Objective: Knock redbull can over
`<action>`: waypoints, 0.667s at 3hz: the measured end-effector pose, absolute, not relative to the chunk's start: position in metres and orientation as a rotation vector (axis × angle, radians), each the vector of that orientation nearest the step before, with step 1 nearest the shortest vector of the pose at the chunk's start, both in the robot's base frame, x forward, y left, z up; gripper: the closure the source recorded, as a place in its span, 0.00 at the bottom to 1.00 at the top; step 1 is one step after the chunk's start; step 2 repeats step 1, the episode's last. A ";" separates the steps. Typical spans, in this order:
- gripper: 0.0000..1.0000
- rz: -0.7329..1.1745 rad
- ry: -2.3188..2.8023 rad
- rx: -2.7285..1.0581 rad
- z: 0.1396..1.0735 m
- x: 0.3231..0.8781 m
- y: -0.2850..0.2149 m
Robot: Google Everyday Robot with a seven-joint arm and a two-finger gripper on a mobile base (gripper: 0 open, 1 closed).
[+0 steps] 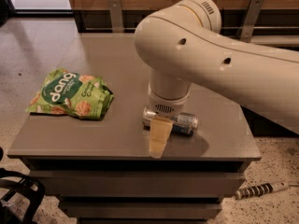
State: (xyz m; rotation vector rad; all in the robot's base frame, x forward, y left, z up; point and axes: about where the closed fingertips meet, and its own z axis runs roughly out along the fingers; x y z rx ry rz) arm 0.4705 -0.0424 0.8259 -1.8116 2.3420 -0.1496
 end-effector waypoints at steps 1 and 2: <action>0.00 -0.150 2.342 -1.812 0.826 0.470 -0.042; 0.00 -0.150 2.342 -1.812 0.826 0.470 -0.042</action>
Offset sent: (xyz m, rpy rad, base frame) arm 0.0000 0.0000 0.0000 0.0000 0.0000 0.0000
